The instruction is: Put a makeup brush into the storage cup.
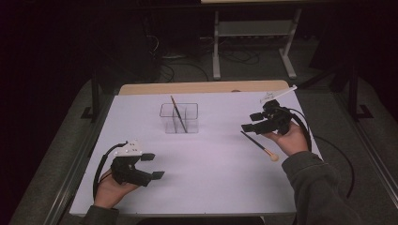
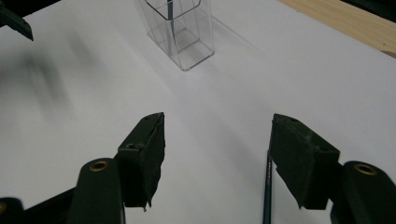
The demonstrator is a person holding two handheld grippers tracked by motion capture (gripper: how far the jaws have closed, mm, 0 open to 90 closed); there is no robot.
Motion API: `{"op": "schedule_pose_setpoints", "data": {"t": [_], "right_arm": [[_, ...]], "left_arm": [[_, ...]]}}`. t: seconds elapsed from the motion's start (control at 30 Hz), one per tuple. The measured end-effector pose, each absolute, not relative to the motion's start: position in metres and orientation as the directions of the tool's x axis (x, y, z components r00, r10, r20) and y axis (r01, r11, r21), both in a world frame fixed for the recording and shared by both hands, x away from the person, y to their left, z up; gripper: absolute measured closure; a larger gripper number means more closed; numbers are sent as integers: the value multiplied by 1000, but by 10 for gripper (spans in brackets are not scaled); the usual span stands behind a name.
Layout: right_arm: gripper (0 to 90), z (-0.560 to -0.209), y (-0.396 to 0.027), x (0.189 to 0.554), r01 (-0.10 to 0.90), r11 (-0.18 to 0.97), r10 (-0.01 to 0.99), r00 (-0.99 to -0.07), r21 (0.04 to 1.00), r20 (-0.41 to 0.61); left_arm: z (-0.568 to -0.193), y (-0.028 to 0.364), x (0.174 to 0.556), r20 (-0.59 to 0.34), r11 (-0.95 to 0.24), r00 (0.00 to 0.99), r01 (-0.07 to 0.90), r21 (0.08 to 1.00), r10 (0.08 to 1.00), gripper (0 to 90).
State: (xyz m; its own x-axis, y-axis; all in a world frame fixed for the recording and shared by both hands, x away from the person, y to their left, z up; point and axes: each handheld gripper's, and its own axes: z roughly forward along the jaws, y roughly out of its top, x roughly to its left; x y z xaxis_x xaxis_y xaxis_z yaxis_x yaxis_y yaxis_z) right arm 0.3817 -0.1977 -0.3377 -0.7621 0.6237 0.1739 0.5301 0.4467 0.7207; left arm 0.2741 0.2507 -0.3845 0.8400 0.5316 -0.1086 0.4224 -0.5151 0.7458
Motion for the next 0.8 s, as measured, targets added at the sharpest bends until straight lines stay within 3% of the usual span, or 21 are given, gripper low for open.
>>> {"op": "schedule_pose_setpoints", "data": {"t": [0.8], "right_arm": [[379,-356,-222,366,571,436,663,-727,695,181]], "left_arm": [[-383,252,273,-112,-501,831,429,752,545,229]]}}
